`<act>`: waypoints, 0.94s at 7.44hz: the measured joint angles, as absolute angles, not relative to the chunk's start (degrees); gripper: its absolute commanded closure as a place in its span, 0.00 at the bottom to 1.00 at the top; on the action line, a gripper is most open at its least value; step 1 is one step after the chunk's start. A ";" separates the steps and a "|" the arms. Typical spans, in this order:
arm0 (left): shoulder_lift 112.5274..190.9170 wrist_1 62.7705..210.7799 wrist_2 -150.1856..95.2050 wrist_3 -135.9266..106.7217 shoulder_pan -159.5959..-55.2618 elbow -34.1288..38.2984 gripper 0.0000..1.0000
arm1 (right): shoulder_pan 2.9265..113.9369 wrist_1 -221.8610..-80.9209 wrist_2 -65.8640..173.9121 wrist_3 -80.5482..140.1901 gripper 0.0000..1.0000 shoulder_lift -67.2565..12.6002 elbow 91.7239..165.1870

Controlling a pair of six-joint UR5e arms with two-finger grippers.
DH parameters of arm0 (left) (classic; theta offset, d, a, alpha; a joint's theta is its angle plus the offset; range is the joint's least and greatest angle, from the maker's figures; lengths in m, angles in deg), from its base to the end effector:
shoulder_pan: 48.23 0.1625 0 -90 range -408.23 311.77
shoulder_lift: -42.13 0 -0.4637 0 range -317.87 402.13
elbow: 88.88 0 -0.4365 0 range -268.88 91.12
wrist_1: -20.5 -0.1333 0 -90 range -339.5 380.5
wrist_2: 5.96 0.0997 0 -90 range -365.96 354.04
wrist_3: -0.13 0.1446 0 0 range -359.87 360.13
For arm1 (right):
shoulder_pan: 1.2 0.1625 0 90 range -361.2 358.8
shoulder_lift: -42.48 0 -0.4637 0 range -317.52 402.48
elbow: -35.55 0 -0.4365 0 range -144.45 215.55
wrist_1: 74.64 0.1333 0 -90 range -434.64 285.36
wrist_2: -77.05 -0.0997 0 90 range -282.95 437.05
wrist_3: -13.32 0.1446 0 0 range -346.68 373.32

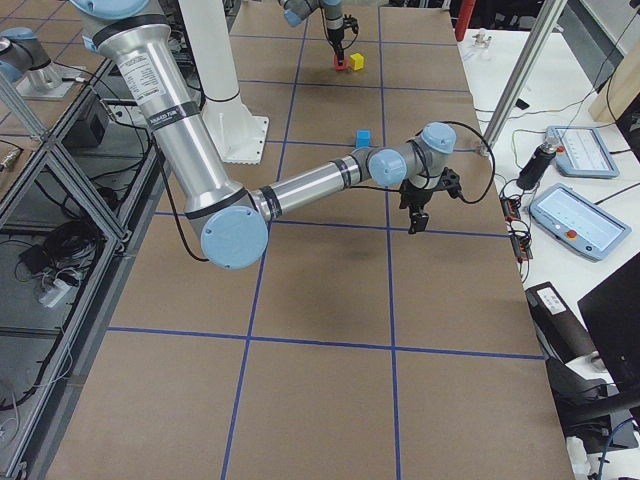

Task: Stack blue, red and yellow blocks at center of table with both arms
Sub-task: 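Grasp the red cube with the left gripper and lift it, then lower the red cube onto the blue cube with the left gripper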

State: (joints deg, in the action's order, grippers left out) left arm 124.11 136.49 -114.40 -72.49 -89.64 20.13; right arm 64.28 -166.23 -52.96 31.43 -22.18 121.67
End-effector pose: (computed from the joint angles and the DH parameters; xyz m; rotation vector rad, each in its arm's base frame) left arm 0.3366 -0.4136 0.5881 0.0436 0.7123 -0.2977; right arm -0.2688 -0.6865 0.4922 0.0586 -0.7660 -0.2274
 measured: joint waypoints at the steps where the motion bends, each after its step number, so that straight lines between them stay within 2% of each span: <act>1: 126.11 127.95 -115.32 -70.84 -89.80 24.31 1.00 | 64.28 -166.24 -53.00 31.44 0.01 -22.19 121.67; 3: 138.69 111.24 -115.63 -69.95 -88.58 27.97 1.00 | 64.28 -166.26 -53.03 31.50 0.01 -22.21 121.63; 5: 158.24 99.15 -115.70 -69.88 -85.02 22.97 1.00 | 64.28 -166.30 -53.02 31.53 0.01 -22.50 121.58; 7: 172.56 96.09 -115.82 -69.74 -83.55 15.31 1.00 | 64.28 -166.31 -52.96 31.78 0.01 -22.68 121.44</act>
